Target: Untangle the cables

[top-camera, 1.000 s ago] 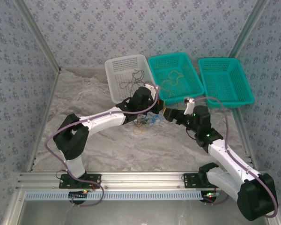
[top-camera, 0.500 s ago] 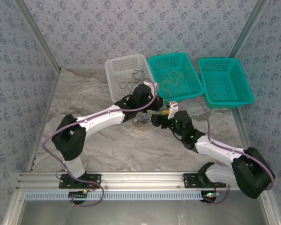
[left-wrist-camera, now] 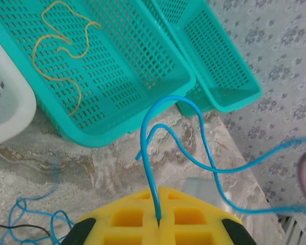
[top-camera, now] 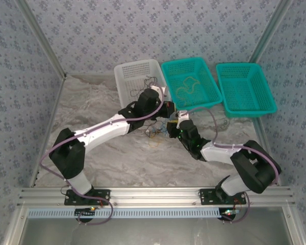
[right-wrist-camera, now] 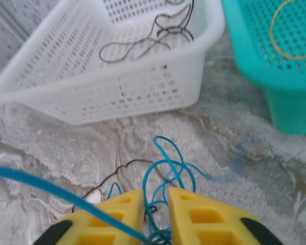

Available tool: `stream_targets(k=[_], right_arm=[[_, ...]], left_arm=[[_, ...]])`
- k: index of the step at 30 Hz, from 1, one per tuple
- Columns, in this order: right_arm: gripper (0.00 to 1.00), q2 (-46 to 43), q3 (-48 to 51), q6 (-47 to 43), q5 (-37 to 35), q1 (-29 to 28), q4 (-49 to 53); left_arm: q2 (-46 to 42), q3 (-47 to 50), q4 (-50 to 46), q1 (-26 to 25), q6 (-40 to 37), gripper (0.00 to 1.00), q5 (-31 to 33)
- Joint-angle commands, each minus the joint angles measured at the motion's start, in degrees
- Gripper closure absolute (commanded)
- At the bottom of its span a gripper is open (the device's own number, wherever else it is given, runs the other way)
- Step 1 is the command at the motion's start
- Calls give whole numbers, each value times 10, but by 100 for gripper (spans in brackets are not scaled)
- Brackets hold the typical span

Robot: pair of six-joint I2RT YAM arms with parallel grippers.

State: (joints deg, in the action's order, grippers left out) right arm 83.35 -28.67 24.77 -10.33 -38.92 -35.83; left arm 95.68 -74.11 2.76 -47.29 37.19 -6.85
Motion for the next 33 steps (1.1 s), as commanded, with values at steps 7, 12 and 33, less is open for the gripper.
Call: stream_targets(k=[7,12,33], right_arm=[[82,104,0,39,-26,-12,34],[79,136,-4,66,-23,-12,58],[61,18,-9,-24,3,2,141]], left_arm=[[-71,-8,36,41,-15,100,-30],[-133,0,49,49,-59,100,26],[-164,-64,-16,64,-118,100,20]])
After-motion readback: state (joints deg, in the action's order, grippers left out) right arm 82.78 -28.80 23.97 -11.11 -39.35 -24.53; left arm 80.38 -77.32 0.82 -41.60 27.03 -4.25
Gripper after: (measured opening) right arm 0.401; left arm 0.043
